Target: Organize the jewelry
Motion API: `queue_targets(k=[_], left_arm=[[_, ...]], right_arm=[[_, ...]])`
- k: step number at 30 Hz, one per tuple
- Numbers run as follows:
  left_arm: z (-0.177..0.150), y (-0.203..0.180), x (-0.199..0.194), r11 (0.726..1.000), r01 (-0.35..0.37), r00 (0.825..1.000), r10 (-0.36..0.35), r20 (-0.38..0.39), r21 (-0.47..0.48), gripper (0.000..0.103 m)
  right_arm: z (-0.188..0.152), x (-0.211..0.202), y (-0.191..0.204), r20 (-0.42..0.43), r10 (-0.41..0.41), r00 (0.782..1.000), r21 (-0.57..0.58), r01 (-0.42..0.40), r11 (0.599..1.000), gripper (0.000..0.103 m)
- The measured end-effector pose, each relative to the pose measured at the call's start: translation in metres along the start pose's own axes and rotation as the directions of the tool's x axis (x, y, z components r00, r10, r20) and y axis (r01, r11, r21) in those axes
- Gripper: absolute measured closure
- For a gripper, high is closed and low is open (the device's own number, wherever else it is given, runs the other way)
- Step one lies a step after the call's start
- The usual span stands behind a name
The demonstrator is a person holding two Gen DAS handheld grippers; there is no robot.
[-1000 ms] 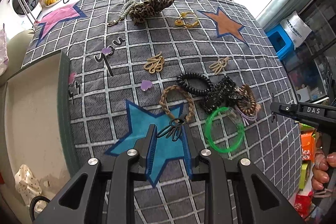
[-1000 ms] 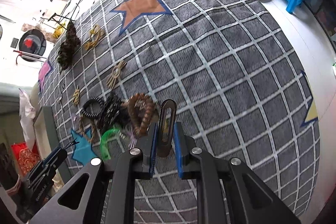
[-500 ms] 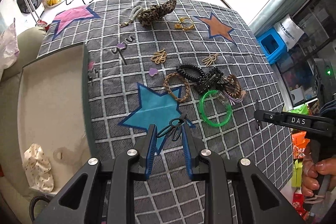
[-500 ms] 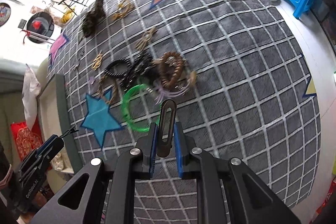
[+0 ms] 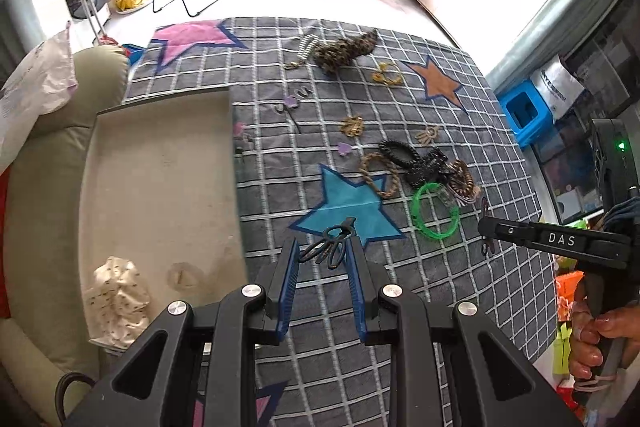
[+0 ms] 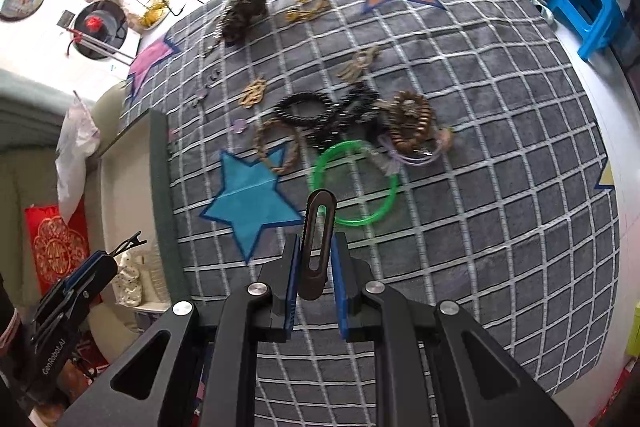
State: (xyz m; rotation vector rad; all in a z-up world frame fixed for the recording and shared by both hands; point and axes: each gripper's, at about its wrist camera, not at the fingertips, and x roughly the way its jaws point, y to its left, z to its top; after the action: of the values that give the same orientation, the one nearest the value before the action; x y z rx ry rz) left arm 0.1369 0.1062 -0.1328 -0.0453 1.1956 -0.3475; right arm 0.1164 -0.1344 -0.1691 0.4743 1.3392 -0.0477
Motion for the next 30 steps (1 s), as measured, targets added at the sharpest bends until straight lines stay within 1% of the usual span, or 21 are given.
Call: queue_targets(k=[16,30], left_arm=[[-0.007,0.068,-0.027,0.996,-0.04,0.998,0.044,0.052,-0.084,0.077],[-0.008,0.118,-0.037,0.987,-0.067,0.994,0.078,0.076,-0.145,0.077]], right_arm=[[-0.006,0.008,0.078,-0.003,0.026,1.0,-0.114,-0.026,0.993,0.086],[-0.006,0.024,0.144,-0.022,0.053,0.998,-0.219,-0.057,0.974,0.086]])
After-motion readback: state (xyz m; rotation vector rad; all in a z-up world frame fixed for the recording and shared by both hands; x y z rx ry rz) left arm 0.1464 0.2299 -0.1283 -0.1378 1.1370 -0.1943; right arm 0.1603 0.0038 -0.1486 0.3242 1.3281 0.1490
